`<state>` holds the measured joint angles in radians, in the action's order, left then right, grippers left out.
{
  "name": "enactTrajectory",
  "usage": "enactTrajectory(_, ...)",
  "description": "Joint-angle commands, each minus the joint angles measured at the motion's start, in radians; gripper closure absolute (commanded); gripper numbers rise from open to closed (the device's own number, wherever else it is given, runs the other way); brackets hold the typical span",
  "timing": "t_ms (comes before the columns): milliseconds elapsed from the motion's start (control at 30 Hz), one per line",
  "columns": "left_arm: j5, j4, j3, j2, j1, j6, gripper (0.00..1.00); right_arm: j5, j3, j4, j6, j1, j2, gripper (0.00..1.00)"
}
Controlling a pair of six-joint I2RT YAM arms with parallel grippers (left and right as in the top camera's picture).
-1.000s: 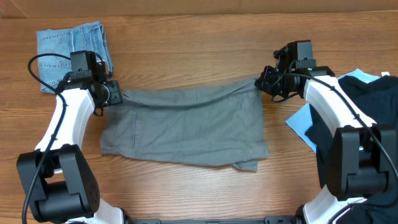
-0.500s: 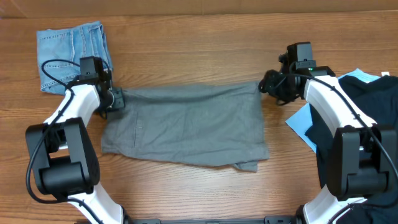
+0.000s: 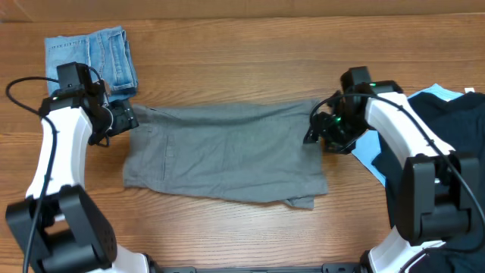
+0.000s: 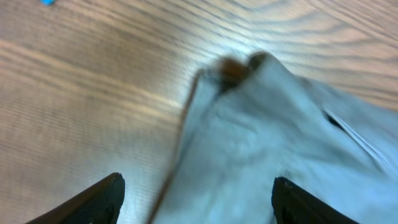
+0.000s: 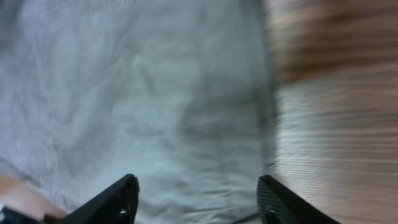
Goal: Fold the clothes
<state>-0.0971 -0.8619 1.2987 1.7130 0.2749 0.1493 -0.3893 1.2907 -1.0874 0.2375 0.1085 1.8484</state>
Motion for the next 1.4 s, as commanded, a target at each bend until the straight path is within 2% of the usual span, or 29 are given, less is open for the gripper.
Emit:
enactTrajectory(0,-0.029,-0.042,-0.011,-0.003,-0.007,0.051,0.2,-0.016,-0.031,0.014,-0.031,0.056,-0.031,0.45)
enactTrajectory(67,-0.031,-0.042,-0.032,0.012,-0.007,0.058,0.18,0.056,-0.084,0.059,0.022,0.087,-0.029,0.7)
enactTrajectory(133,-0.031,-0.042,-0.048,0.034,-0.007,0.057,0.16,0.109,-0.146,0.119,0.091,0.108,-0.029,0.86)
enactTrajectory(167,-0.031,-0.043,-0.054,0.042,-0.007,0.057,0.16,0.126,-0.174,0.147,0.116,0.113,-0.029,0.89)
enactTrajectory(267,-0.027,-0.042,-0.072,0.079,-0.005,0.057,0.1,0.173,-0.256,0.208,0.212,0.112,-0.029,0.96)
enactTrajectory(333,-0.024,-0.042,-0.077,0.114,-0.005,0.055,0.07,0.18,-0.289,0.228,0.238,0.097,-0.029,0.96)
enactTrajectory(400,-0.024,-0.037,-0.078,0.157,-0.005,0.051,0.0,0.18,-0.303,0.227,0.238,0.077,-0.029,0.96)
enactTrajectory(567,-0.048,-0.017,-0.078,0.274,-0.005,-0.007,0.0,0.18,-0.303,0.211,0.23,0.039,-0.029,0.96)
enactTrajectory(667,-0.137,0.001,-0.078,0.351,-0.005,-0.074,0.0,0.177,-0.303,0.209,0.23,0.036,-0.029,0.96)
enactTrajectory(867,-0.366,0.025,-0.078,0.439,-0.008,-0.232,0.25,0.175,-0.303,0.2,0.227,0.037,-0.029,0.96)
enactTrajectory(1033,-0.395,0.021,-0.078,0.441,-0.025,-0.282,0.48,0.175,-0.3,0.201,0.227,0.037,-0.029,0.96)
enactTrajectory(1167,-0.401,-0.008,-0.077,0.439,-0.041,-0.284,0.88,0.175,-0.3,0.2,0.227,0.037,-0.03,0.96)
enactTrajectory(1200,-0.399,-0.023,-0.076,0.436,-0.04,-0.284,0.96,0.175,-0.295,0.193,0.227,0.037,-0.031,0.96)
enactTrajectory(1300,-0.398,-0.084,-0.042,0.419,-0.022,-0.283,0.96,0.176,-0.267,0.159,0.213,0.037,-0.053,0.96)
enactTrajectory(1367,-0.397,-0.188,0.034,0.381,0.009,-0.274,0.96,0.176,-0.225,0.116,0.204,0.037,-0.116,0.96)
